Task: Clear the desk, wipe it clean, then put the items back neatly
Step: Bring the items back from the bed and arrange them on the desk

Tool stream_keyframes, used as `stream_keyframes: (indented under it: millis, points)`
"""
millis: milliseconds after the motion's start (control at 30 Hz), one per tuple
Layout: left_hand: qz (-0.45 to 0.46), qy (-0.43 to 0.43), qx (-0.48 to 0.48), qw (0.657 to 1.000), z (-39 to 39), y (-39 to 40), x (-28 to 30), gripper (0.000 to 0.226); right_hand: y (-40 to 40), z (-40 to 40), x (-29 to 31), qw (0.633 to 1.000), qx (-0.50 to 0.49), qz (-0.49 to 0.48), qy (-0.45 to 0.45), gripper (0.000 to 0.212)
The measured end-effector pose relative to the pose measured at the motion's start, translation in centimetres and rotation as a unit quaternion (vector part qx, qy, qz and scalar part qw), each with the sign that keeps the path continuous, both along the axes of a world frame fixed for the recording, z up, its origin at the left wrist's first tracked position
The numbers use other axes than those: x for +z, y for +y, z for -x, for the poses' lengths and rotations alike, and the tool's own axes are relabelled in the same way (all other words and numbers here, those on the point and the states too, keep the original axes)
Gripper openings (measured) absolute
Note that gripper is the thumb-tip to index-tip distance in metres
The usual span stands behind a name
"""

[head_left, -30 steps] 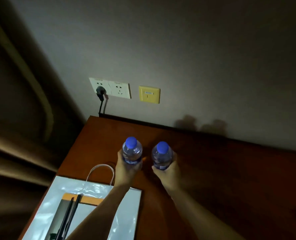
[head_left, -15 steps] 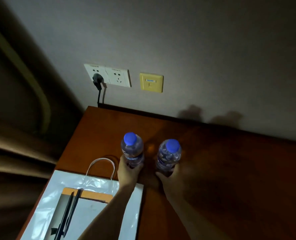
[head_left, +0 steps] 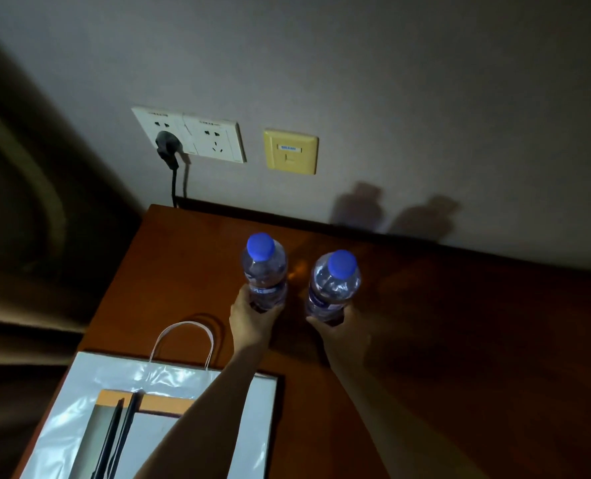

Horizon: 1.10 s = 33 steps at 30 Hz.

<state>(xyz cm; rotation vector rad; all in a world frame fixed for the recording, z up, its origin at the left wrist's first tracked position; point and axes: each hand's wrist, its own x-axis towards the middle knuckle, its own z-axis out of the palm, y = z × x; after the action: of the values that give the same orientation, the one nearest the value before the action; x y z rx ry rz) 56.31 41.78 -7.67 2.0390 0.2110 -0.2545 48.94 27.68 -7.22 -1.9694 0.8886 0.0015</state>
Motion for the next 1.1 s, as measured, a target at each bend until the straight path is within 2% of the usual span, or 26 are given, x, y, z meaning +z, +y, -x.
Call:
stream_keyframes:
  millis: [133,333,467,633,1100]
  points:
    - [0.011,0.01,-0.016,1.0,-1.5,-1.0,0.8,0.057,-0.3,-1.4,0.1,1.0,-0.025,-0.007,-0.014,0.066]
    - [-0.005,0.013,-0.047,0.999,-4.4,-2.2,1.1,0.061,-0.9,-4.1,-0.8,0.998,-0.042,-0.027,-0.031,0.086]
    - [-0.016,0.007,-0.037,0.999,-5.9,-3.1,0.6,0.064,-1.7,-5.1,-1.2,0.999,-0.02,-0.016,-0.025,0.086]
    - [-0.004,0.006,-0.036,0.999,-7.1,-3.9,0.9,0.061,-2.3,-6.3,-0.6,0.999,0.002,0.037,0.012,0.075]
    - [-0.029,0.011,-0.046,0.998,-8.4,-4.7,1.0,0.062,-3.0,-9.6,-0.3,0.998,0.01,0.052,0.04,0.074]
